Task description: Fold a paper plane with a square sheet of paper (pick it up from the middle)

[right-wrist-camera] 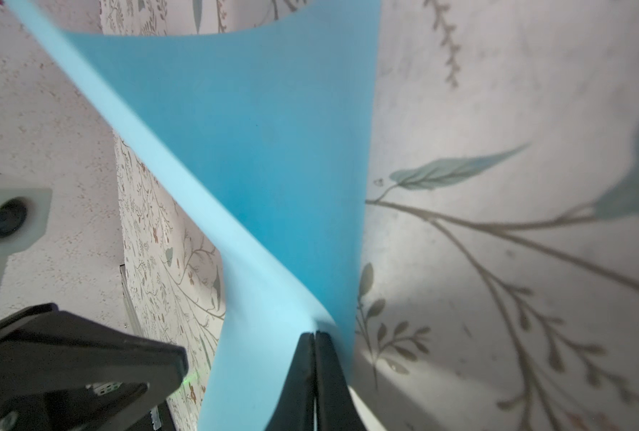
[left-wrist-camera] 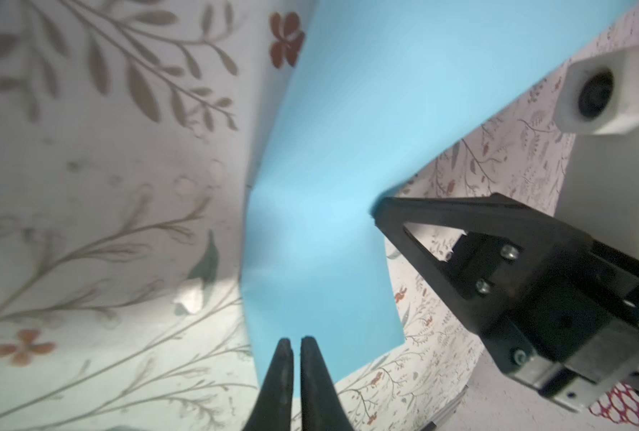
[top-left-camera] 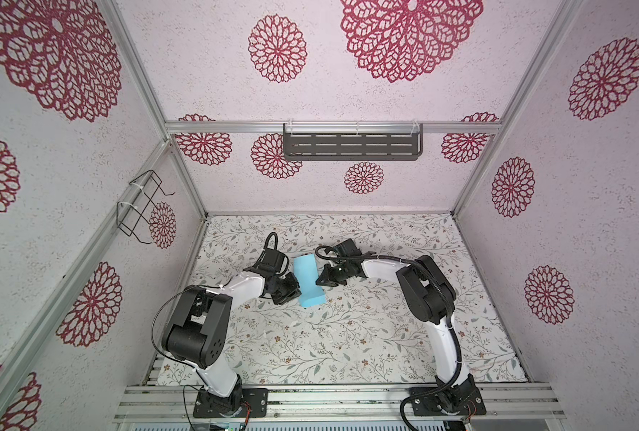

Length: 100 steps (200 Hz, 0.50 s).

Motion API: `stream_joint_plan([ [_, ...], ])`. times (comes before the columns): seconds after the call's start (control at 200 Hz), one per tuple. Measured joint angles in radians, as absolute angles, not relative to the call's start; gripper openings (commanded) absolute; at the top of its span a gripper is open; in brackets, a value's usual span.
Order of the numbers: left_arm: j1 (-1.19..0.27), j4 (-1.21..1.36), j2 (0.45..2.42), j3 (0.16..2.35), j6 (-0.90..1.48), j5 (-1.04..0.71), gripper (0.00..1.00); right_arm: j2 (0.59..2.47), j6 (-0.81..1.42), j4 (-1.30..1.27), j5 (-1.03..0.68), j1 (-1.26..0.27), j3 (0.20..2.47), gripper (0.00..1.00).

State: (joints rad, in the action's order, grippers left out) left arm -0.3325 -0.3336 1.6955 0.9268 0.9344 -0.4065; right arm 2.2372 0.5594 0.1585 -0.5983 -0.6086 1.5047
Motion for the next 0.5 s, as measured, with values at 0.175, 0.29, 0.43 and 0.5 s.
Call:
stream_joint_plan([
  [0.175, -0.348, -0.330, 1.752, 0.930, 0.948, -0.413, 0.10, 2.237, 0.559, 0.160, -0.598, -0.609, 1.505, 0.08],
  [0.29, -0.348, -0.363, 1.783, 0.935, 0.947, -0.396, 0.10, 2.238, 0.559, 0.163, -0.598, -0.609, 1.509, 0.08],
  [0.43, -0.353, -0.378, 1.781, 0.938, 0.946, -0.370, 0.10, 2.239, 0.559, 0.171, -0.596, -0.609, 1.514, 0.08],
  [0.5, -0.355, -0.395, 1.769, 0.932, 0.945, -0.359, 0.10, 2.240, 0.558, 0.178, -0.594, -0.610, 1.517, 0.08],
])
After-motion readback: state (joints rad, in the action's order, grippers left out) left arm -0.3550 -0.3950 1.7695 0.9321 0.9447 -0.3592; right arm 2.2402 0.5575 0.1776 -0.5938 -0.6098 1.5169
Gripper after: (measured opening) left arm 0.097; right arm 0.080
